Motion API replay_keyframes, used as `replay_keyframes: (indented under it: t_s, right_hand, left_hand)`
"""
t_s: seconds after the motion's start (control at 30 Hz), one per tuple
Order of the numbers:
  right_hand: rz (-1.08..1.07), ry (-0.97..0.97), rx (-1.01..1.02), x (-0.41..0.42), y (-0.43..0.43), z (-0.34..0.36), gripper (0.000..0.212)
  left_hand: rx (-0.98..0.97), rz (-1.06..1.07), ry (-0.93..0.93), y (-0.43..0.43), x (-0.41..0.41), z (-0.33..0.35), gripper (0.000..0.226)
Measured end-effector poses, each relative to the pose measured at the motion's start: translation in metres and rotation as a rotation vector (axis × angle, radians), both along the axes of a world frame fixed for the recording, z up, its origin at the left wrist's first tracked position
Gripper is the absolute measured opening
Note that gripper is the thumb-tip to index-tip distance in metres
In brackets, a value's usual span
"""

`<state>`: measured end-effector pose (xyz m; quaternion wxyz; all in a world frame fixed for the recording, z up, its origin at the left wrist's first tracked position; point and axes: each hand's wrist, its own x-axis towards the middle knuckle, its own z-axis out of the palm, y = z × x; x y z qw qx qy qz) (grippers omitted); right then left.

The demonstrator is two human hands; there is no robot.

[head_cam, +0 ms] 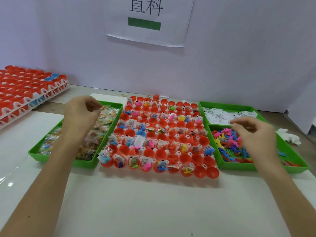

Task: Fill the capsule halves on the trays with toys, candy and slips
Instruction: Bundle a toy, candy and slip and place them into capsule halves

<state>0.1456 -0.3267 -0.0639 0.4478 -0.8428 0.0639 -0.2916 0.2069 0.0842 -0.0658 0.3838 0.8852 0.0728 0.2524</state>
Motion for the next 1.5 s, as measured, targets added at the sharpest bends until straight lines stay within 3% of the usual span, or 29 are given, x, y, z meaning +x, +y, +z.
replay_keyframes:
  t_s: [0.1, 0.23, 0.37, 0.43, 0.53, 0.63, 0.73, 0.9, 1.13, 1.27, 1.4, 1.5]
  right_hand:
    - [-0.037, 0.122, -0.110, 0.029, -0.011, 0.001, 0.011]
    - [-0.071, 0.364, -0.299, 0.069, -0.025, -0.006, 0.019]
    - [-0.172, 0.577, -0.424, 0.092, -0.028, -0.013, 0.017]
    - [-0.213, 0.618, -0.401, 0.099, -0.027, -0.012, 0.015]
    - [-0.253, 0.632, -0.382, 0.103, -0.025, -0.011, 0.008]
    - [-0.296, 0.559, -0.426, 0.101, -0.023, -0.016, 0.015]
    - [-0.298, 0.417, -0.420, 0.097, -0.025, -0.020, 0.017]
    - [-0.239, 0.209, -0.237, 0.088, -0.030, -0.017, 0.010]
    - [-0.221, 0.150, -0.142, 0.062, -0.031, 0.006, 0.028]
    - [-0.060, 0.062, 0.088, 0.021, -0.005, 0.014, 0.012]
    - [0.200, 0.042, 0.298, -0.029, 0.035, -0.002, 0.013]
    - [0.277, 0.085, 0.360, -0.035, 0.050, -0.006, 0.009]
  left_hand:
    - [-0.127, -0.139, -0.082, -0.021, -0.018, 0.016, 0.021]
    - [-0.397, -0.362, -0.081, -0.067, -0.056, 0.024, 0.021]
    - [-1.053, -0.619, 0.120, -0.110, -0.079, 0.024, 0.024]
    - [-1.235, -0.705, 0.202, -0.127, -0.086, 0.019, 0.022]
    - [-1.053, -0.778, 0.273, -0.142, -0.097, 0.011, 0.023]
    - [-0.923, -0.868, 0.337, -0.146, -0.106, 0.005, 0.027]
    - [-0.901, -0.906, 0.373, -0.146, -0.109, 0.006, 0.029]
    - [-0.858, -0.905, 0.304, -0.147, -0.110, 0.007, 0.041]
    - [-0.805, -0.890, 0.228, -0.148, -0.109, 0.006, 0.051]
    - [-0.787, -0.885, 0.198, -0.148, -0.109, 0.005, 0.039]
    - [-0.814, -0.890, 0.182, -0.149, -0.110, 0.004, 0.028]
    - [-0.807, -0.877, 0.190, -0.149, -0.110, 0.003, 0.027]
